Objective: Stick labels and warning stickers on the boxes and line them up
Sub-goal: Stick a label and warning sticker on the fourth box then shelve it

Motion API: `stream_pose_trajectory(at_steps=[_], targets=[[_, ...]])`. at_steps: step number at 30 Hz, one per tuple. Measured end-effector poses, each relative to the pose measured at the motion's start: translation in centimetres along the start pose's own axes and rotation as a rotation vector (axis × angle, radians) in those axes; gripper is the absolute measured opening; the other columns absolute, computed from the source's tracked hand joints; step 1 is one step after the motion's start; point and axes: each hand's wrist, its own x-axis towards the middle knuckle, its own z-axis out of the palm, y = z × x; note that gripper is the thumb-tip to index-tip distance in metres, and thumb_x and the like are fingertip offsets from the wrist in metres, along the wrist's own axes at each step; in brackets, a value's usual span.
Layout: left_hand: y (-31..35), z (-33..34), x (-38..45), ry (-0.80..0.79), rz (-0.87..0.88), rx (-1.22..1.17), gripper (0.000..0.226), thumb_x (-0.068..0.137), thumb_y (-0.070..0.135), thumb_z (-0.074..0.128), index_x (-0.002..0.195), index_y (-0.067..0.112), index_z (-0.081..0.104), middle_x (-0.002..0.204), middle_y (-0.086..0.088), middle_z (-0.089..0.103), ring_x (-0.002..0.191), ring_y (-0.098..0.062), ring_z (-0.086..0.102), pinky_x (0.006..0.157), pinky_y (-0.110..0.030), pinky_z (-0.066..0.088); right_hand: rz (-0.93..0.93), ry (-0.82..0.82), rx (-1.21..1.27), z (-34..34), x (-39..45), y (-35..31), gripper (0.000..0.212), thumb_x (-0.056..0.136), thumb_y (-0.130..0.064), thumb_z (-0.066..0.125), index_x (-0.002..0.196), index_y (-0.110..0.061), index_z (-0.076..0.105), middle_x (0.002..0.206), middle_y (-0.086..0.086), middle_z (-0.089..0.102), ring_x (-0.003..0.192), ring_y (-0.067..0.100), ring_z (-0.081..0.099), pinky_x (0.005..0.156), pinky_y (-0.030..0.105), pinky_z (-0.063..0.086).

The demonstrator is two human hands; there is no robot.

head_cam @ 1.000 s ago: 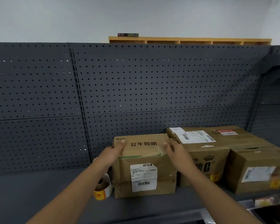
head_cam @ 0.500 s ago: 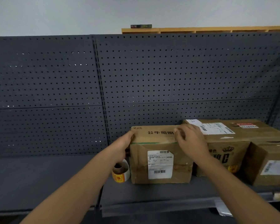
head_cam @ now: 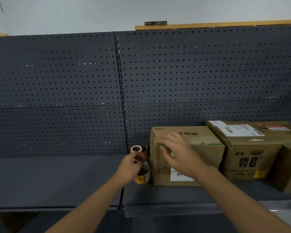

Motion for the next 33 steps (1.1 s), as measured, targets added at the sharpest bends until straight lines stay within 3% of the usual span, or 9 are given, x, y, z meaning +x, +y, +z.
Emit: stream_pose_trajectory(at_steps=[4,8,11,14,17,20,26,29,33], targets=[[-2.5,-0.9,-0.6,-0.154,0.21,0.386,0.039,0.09,0.0,0.056,0.101,0.034,0.071,0.099,0.025,0.063,0.089,0.002,0.062,0.07,-0.003,0.041,-0.103,-0.003,-0.071,3.0,0.4,-2.0,0.027,0.097,-0.016,0.055,0.119,-0.014,0.07,0.117,-0.006,0.065,0.114,0.018,0.051,0.096,0.033,0.044],[-5.3,-1.9,0.3,-0.183,0.394,0.728,0.04,0.084,0.017,0.053,0.118,0.03,0.07,0.12,0.008,0.068,0.1,-0.023,0.06,0.076,-0.032,0.045,-0.164,0.016,-0.148,4.9,0.3,-3.5,0.025,0.091,-0.013,0.06,0.113,-0.018,0.073,0.117,-0.006,0.066,0.112,0.023,0.053,0.091,0.036,0.041],[-6.8,-2.2,1.0,-0.145,0.476,0.786,0.029,0.085,0.02,0.068,0.112,0.032,0.07,0.12,0.007,0.065,0.097,-0.026,0.058,0.073,-0.034,0.038,-0.196,-0.047,-0.116,6.1,0.0,-3.9,0.027,0.092,-0.012,0.057,0.115,-0.017,0.071,0.115,-0.005,0.065,0.107,0.021,0.053,0.09,0.033,0.043],[-6.8,-2.4,1.2,-0.126,0.526,0.784,0.02,0.086,0.024,0.073,0.105,0.03,0.073,0.117,0.006,0.064,0.097,-0.026,0.057,0.075,-0.034,0.038,-0.041,-0.167,-0.059,7.6,-0.7,-4.7,0.033,0.094,-0.011,0.053,0.125,-0.013,0.065,0.115,-0.001,0.062,0.101,0.02,0.056,0.083,0.033,0.051],[-6.5,-2.6,1.3,-0.131,0.489,0.833,0.024,0.094,0.021,0.063,0.117,0.026,0.07,0.127,0.006,0.062,0.107,-0.024,0.053,0.087,-0.035,0.04,0.182,-0.298,-0.044,9.8,-1.3,-5.0,0.038,0.097,-0.012,0.052,0.135,-0.012,0.058,0.142,0.0,0.05,0.105,0.029,0.064,0.081,0.042,0.057],[-6.4,-3.0,1.3,-0.094,0.435,0.837,0.029,0.09,0.01,0.058,0.116,0.021,0.061,0.114,0.002,0.064,0.109,-0.024,0.051,0.088,-0.031,0.034,0.298,-0.368,-0.023,12.2,-1.4,-4.7,0.039,0.097,-0.01,0.052,0.137,-0.012,0.054,0.147,0.002,0.044,0.104,0.035,0.066,0.082,0.048,0.056],[-6.9,-4.4,1.3,-0.076,0.515,0.947,0.034,0.09,0.009,0.05,0.122,0.017,0.059,0.096,-0.006,0.07,0.108,-0.029,0.055,0.125,-0.048,0.023,0.384,-0.347,0.06,15.0,-0.8,-4.6,0.067,0.099,-0.024,0.063,0.156,-0.026,0.029,0.139,0.0,0.043,0.111,0.028,0.064,0.084,0.044,0.057],[-6.8,-5.2,1.0,-0.102,0.484,0.949,0.031,0.096,0.018,0.053,0.127,0.023,0.06,0.094,0.001,0.07,0.107,-0.026,0.056,0.126,-0.045,0.019,0.374,-0.336,0.047,15.9,-0.5,-4.2,0.057,0.097,-0.025,0.065,0.148,-0.029,0.04,0.147,-0.004,0.041,0.117,0.024,0.062,0.088,0.044,0.057],[-7.2,-5.9,0.6,-0.117,0.429,0.867,0.019,0.1,0.04,0.057,0.116,0.031,0.061,0.096,0.01,0.068,0.111,-0.019,0.056,0.126,-0.047,0.016,0.403,-0.37,0.03,16.4,-0.2,-3.7,0.01,0.095,-0.022,0.062,0.104,-0.024,0.058,0.123,0.0,0.052,0.101,0.028,0.068,0.082,0.045,0.057]])
